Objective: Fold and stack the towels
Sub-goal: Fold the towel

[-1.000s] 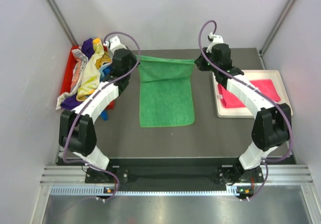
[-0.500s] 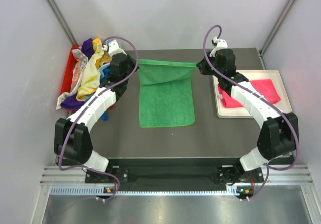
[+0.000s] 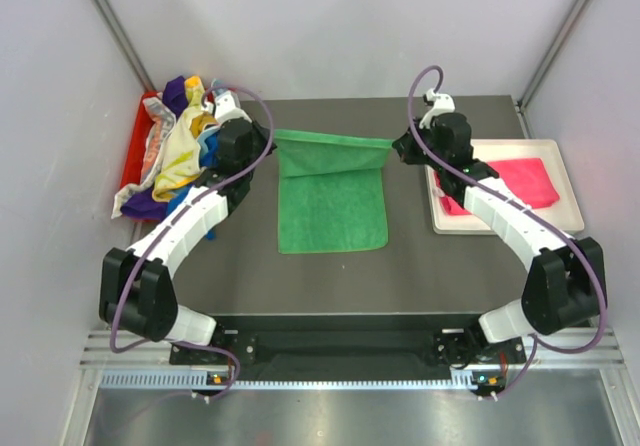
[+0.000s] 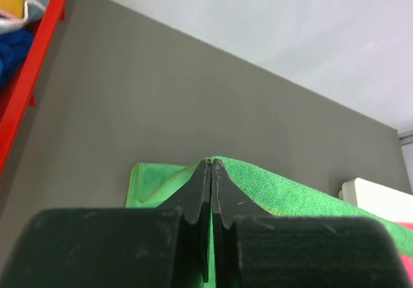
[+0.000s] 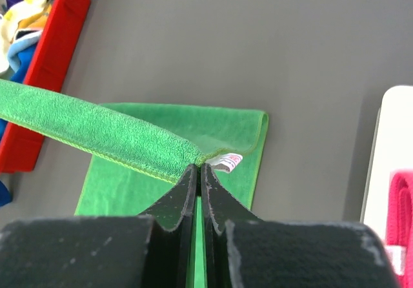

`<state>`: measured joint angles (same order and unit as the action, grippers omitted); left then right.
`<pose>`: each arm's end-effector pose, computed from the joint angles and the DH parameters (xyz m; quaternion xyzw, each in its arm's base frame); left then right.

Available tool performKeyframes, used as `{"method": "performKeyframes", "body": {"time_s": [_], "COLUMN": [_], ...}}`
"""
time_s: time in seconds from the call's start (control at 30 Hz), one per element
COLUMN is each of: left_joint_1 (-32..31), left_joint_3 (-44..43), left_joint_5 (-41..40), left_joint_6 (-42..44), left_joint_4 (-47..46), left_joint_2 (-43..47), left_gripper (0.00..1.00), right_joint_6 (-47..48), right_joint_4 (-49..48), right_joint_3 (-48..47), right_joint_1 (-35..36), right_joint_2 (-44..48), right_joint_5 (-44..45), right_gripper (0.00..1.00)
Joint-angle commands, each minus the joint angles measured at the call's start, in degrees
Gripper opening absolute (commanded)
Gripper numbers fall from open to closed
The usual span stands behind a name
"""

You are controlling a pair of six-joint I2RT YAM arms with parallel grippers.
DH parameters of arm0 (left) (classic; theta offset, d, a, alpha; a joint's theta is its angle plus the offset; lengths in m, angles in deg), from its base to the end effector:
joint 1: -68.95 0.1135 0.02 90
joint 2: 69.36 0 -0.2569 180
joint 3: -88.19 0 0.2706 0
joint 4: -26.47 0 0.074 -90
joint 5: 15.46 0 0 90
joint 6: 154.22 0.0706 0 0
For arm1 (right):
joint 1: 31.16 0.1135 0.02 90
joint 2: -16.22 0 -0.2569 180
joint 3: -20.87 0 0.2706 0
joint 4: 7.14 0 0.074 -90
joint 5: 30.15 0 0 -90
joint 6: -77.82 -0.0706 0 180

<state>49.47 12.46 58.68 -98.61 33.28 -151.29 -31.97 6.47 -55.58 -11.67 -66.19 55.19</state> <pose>0.3753 -0.1123 0.3067 -0.1857 0.7575 -0.1830 0.5985 0.3669 0.1359 0.2917 -0.0213 0.8164 0.2249 0.5315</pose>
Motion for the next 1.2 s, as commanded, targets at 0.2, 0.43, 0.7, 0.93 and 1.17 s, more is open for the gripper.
{"method": "performKeyframes", "body": {"time_s": [0.2,0.43,0.7,0.93,1.17], "left_joint_1": [-0.3,-1.1,-1.2,-1.2,-1.2], "left_joint_3": [5.9,8.8,-0.5,2.6,12.5], "left_joint_5": [1.4,1.7,2.5,3.5,5.6], "left_joint_6": [-1.6,-1.7,1.3,2.3,-0.1], "left_joint_4": [-1.0,-0.4,5.7,8.0,7.0], "left_joint_2": [4.8,7.0,3.8,7.5,9.8], "left_gripper": [0.00,0.00,0.00,0.00,0.00], "right_joint_6": [-1.5,-2.3,-2.5,-2.7,-3.1], "right_joint_4": [-3.3,-4.1,-2.2,-3.1,-4.2], "right_joint_3": [6.4,11.2,9.1,13.4,19.1], "right_joint_1": [1.1,1.5,1.7,1.9,2.2], "right_joint_2": [5.4,7.7,8.1,11.1,11.3], "right_joint_5": [0.7,0.4,-0.9,-1.6,-3.9], "right_gripper": [0.00,0.00,0.00,0.00,0.00]}}
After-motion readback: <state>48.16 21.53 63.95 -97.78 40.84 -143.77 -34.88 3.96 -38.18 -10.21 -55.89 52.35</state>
